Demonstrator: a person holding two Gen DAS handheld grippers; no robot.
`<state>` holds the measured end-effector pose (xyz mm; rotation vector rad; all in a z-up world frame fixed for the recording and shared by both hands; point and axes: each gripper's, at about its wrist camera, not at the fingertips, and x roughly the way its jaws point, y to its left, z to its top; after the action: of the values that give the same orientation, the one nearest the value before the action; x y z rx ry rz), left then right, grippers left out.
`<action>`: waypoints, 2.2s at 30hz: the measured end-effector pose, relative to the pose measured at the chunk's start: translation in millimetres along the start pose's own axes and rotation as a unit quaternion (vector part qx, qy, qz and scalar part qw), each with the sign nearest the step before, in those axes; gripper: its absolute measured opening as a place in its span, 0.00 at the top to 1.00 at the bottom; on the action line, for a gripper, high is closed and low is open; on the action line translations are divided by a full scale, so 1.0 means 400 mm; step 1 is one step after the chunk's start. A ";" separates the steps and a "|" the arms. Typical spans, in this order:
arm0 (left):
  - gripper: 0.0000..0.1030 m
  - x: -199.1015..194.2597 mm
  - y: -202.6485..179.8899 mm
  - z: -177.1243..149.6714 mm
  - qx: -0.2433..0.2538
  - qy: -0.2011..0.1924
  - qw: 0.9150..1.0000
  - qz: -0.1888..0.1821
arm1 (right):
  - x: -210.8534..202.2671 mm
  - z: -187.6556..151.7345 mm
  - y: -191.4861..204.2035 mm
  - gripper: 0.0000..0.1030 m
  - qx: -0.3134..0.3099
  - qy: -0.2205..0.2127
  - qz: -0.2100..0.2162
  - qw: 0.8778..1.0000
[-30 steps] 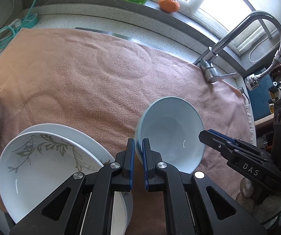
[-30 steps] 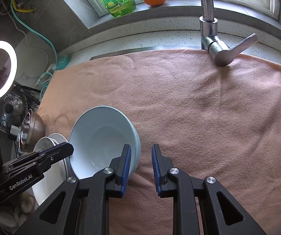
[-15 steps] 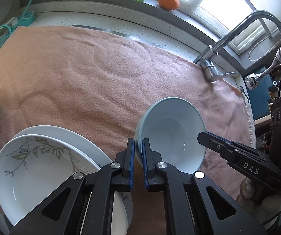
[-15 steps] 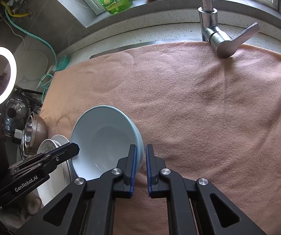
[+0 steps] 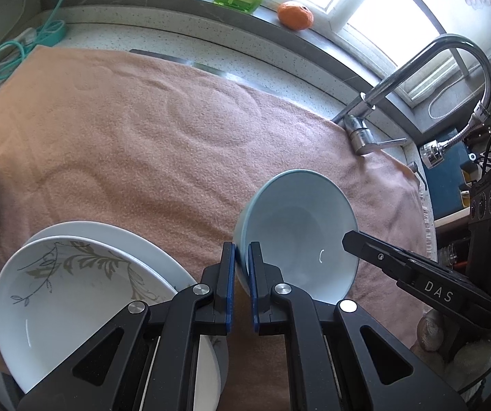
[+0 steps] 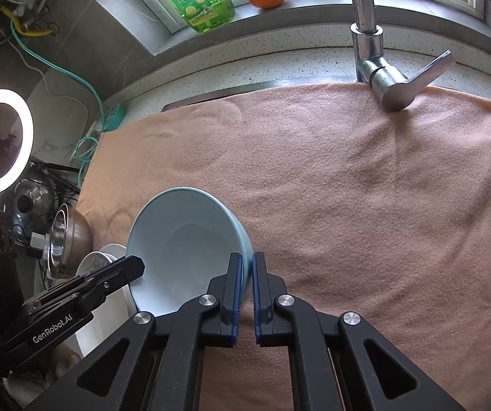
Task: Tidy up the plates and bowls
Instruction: 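Lift the blue-rimmed bowl with both tools and carry it toward the steel bowls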
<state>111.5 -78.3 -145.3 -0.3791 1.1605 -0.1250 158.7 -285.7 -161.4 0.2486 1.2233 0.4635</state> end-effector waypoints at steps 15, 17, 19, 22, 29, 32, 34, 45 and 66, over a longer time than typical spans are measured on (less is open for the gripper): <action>0.94 -0.121 0.055 0.036 -0.010 -0.045 0.999 -0.004 | -0.039 0.044 0.122 0.95 -0.037 -0.014 0.011 0.999; 0.94 -0.134 0.068 0.037 -0.013 -0.049 0.999 -0.003 | -0.040 0.049 0.139 0.95 -0.041 -0.014 0.013 0.999; 0.94 -0.148 0.082 0.037 -0.016 -0.054 0.998 -0.002 | -0.039 0.053 0.164 0.95 -0.047 -0.015 0.014 0.999; 0.94 -0.168 0.103 0.039 -0.021 -0.060 0.998 0.001 | -0.037 0.059 0.201 0.95 -0.058 -0.016 0.015 0.998; 0.94 -0.219 0.172 0.040 -0.036 -0.075 0.996 0.007 | -0.023 0.068 0.293 0.95 -0.079 -0.016 0.026 0.996; 0.94 -0.239 0.204 0.042 -0.043 -0.081 0.996 0.010 | -0.014 0.069 0.335 0.95 -0.088 -0.015 0.029 0.996; 0.94 -0.252 0.226 0.043 -0.046 -0.085 0.995 0.012 | -0.006 0.070 0.361 0.95 -0.093 -0.013 0.031 0.995; 0.94 -0.308 0.342 0.040 -0.069 -0.097 0.993 0.019 | 0.038 0.068 0.494 0.95 -0.115 -0.009 0.037 0.993; 0.94 -0.374 0.548 0.030 -0.117 -0.106 0.987 0.038 | 0.146 0.049 0.702 0.94 -0.151 0.014 0.052 0.987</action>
<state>41.0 171.5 -88.9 -0.5415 0.9793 0.1170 134.3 -9.9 -84.8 0.0477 1.1539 0.7378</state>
